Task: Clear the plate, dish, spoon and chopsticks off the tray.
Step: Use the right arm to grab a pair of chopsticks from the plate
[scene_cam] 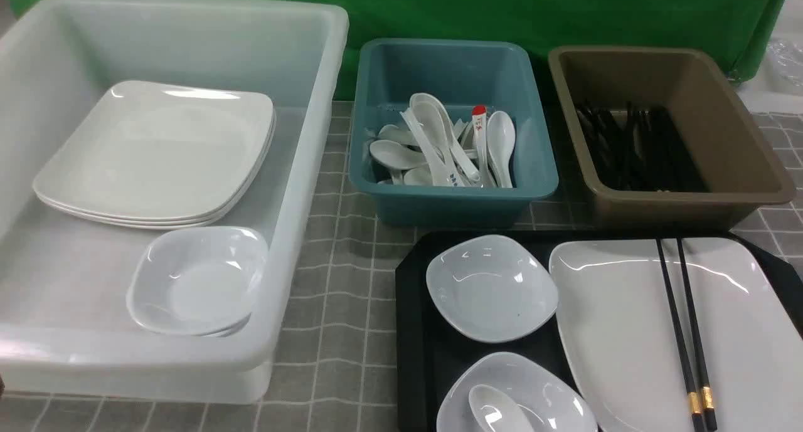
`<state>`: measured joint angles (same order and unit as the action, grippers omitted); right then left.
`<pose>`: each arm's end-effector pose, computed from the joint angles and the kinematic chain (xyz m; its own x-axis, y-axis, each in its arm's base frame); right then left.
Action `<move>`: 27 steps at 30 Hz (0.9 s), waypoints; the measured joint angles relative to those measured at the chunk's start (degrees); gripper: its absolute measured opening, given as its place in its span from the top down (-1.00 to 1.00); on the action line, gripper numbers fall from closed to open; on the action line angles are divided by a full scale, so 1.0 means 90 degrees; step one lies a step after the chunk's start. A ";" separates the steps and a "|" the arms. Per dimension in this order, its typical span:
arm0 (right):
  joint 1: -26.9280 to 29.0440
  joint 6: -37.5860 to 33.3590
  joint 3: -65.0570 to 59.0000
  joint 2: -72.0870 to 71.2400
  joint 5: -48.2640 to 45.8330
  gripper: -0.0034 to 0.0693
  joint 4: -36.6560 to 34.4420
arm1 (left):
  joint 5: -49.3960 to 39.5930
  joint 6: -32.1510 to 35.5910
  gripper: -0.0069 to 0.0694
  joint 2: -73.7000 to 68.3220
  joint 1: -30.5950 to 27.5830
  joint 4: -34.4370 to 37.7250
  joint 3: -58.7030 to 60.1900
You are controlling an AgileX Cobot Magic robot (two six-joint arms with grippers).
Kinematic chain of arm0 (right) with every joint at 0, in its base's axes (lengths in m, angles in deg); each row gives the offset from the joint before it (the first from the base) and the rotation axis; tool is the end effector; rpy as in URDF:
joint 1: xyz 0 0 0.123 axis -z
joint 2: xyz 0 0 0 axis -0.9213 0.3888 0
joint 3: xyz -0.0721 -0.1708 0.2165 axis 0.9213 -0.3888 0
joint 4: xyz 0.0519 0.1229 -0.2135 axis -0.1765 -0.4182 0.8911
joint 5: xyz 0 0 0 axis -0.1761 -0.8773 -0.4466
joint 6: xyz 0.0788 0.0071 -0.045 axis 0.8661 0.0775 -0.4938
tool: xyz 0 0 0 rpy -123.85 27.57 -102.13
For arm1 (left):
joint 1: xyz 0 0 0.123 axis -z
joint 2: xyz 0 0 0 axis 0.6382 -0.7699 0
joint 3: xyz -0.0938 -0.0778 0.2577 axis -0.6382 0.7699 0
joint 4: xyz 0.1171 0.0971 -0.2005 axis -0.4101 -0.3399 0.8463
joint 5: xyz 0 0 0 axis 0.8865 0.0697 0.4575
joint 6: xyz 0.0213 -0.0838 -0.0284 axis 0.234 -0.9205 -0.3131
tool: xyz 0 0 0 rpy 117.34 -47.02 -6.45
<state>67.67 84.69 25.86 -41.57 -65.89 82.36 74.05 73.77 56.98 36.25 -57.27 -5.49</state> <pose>0.0556 -0.0016 0.1871 -0.1775 -0.1138 -0.9775 0.0007 0.9933 -0.1157 0.0556 0.0025 0.1899 -0.1510 0.0518 -0.9872 -0.0427 0.9974 0.0588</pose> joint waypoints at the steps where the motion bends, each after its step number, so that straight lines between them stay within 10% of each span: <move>1: 0.0000 0.0000 0.0000 0.0000 0.0000 0.25 0.0000 | 0.0000 0.0000 0.81 0.0000 0.0000 0.0007 0.0000; 13: 0.0000 0.0000 0.0000 0.0000 0.0000 0.25 0.0000 | 0.0868 -0.1203 0.81 0.0000 0.0000 0.2874 0.0000; 23: 0.0000 0.0000 0.0000 0.0000 0.0000 0.25 0.0000 | 0.2465 -0.1515 0.81 0.0000 0.0000 0.3057 0.0000; 27: 0.0000 0.0451 0.0000 0.0000 0.0472 0.25 -0.0529 | 0.4068 -0.3063 0.81 0.0000 0.0000 0.2946 0.0000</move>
<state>67.67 88.75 25.86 -41.57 -61.64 77.61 110.66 46.20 56.98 36.25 -30.75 -5.49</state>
